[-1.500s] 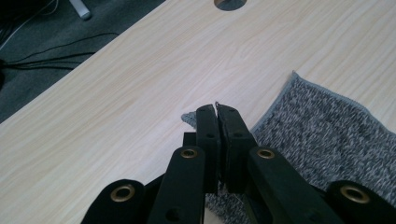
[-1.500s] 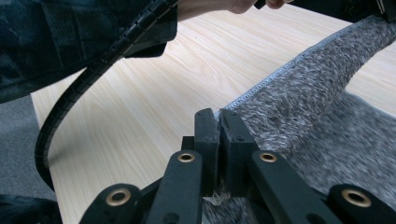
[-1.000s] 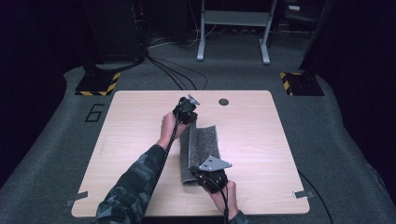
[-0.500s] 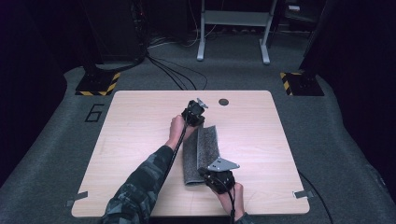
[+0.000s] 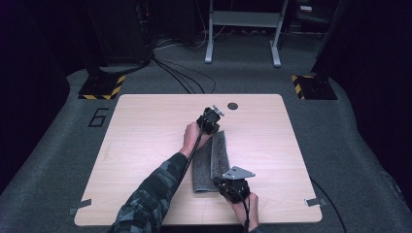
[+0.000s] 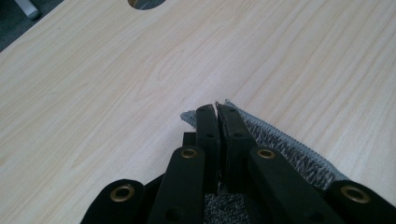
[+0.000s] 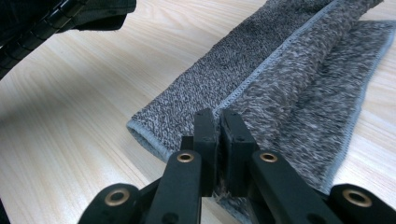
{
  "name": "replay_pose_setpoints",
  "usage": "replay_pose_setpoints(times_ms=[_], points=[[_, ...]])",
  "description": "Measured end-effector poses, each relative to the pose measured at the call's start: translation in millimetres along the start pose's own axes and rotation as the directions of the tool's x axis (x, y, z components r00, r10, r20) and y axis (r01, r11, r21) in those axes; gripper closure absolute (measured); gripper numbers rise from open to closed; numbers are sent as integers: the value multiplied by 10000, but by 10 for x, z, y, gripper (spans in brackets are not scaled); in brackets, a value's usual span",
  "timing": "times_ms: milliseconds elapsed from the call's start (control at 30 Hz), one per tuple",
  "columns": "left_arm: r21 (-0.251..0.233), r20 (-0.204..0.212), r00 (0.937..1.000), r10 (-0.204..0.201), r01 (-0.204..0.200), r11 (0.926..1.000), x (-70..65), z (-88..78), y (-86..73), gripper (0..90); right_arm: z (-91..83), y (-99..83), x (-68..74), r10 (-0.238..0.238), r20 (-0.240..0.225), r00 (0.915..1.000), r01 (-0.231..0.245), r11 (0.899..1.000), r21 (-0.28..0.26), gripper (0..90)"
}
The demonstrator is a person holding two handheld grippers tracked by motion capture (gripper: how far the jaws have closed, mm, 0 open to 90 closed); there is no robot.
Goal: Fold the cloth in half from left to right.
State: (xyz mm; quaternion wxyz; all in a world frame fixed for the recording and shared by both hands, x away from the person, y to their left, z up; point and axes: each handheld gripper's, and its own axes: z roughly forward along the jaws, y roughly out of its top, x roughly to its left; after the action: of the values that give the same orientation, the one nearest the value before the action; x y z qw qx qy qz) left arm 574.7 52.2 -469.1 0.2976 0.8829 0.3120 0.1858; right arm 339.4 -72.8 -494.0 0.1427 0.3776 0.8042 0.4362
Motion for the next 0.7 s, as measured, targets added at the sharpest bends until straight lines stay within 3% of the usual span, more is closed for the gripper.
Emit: replay_pose_setpoints(times_ms=[233, 467, 667, 700], points=[[-108, 149, 9998, -137, 138, 9998, -36, 59, 35, 838, -28, -50, -51, 150, 264, 9995, -153, 9998, 95, 849], [-344, 551, 9978, -363, 382, 9987, -50, -7, 58, 532, -62, -159, -136, 142, 869, 9961, -167, 9995, 282, 834], [-370, 527, 9972, -532, 551, 9978, 6, -115, -6, 427, -120, -248, -193, 276, 1172, 9927, -335, 9982, 488, 751], [-299, 400, 9975, -590, 602, 9977, 49, -153, -65, 407, -147, -288, -226, 520, 1387, 9890, -605, 9965, 578, 701]])
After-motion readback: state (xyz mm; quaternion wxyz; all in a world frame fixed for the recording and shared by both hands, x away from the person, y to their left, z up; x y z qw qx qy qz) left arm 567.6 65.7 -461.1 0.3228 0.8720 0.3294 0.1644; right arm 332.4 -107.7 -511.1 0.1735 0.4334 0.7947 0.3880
